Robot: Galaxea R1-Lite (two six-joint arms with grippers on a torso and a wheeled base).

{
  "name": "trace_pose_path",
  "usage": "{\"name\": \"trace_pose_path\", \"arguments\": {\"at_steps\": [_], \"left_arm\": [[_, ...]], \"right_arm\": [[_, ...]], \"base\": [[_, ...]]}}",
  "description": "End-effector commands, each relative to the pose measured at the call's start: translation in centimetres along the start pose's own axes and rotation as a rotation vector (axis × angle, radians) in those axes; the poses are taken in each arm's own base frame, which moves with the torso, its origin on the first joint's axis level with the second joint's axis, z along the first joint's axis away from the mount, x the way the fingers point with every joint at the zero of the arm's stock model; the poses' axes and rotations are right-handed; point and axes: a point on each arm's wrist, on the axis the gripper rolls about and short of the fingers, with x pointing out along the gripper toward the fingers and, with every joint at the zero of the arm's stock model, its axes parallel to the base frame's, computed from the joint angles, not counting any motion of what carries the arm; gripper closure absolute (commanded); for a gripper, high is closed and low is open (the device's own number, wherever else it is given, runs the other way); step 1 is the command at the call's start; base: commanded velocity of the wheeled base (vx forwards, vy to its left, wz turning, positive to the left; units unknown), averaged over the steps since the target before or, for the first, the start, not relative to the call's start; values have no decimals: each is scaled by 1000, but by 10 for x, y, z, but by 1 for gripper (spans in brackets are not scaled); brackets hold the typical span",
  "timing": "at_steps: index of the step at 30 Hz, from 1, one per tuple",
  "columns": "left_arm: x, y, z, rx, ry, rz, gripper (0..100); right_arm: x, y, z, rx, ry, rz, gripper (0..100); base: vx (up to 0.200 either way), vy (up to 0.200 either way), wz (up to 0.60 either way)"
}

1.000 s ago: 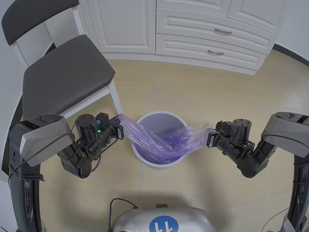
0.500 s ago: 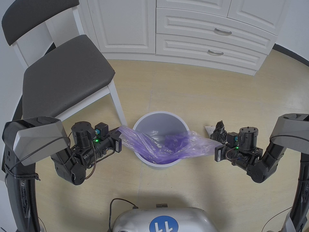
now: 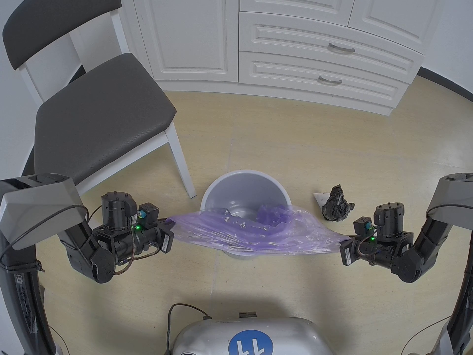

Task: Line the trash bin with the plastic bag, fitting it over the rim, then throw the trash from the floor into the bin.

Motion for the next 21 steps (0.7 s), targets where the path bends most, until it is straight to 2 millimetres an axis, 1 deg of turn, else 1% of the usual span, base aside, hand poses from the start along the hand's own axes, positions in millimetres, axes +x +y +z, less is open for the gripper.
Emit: {"name": "trace_pose_path", "arguments": {"at_steps": [1, 8, 10, 13, 20, 21], "left_arm": [[-8, 3, 3, 2, 1, -5, 100], [-13, 2, 2, 14, 11, -23, 100], [-16, 2, -3, 36, 51, -33, 100], [-18, 3, -5, 51, 62, -55, 100], [-28, 4, -1, 58, 54, -72, 100], [-29, 4, -1, 57, 56, -73, 100]], "right_arm": [[-4, -3, -6, -18, 23, -1, 100], [-8, -2, -11, -42, 44, 23, 100], [-11, -2, -15, -78, 68, 41, 100], [-14, -3, -19, -115, 85, 60, 100], [-22, -6, -18, -123, 82, 76, 100], [-25, -7, -19, -138, 97, 80, 100]], "base": [[0, 0, 0], [0, 0, 0], [0, 0, 0], [0, 0, 0], [0, 0, 0], [0, 0, 0]]}}
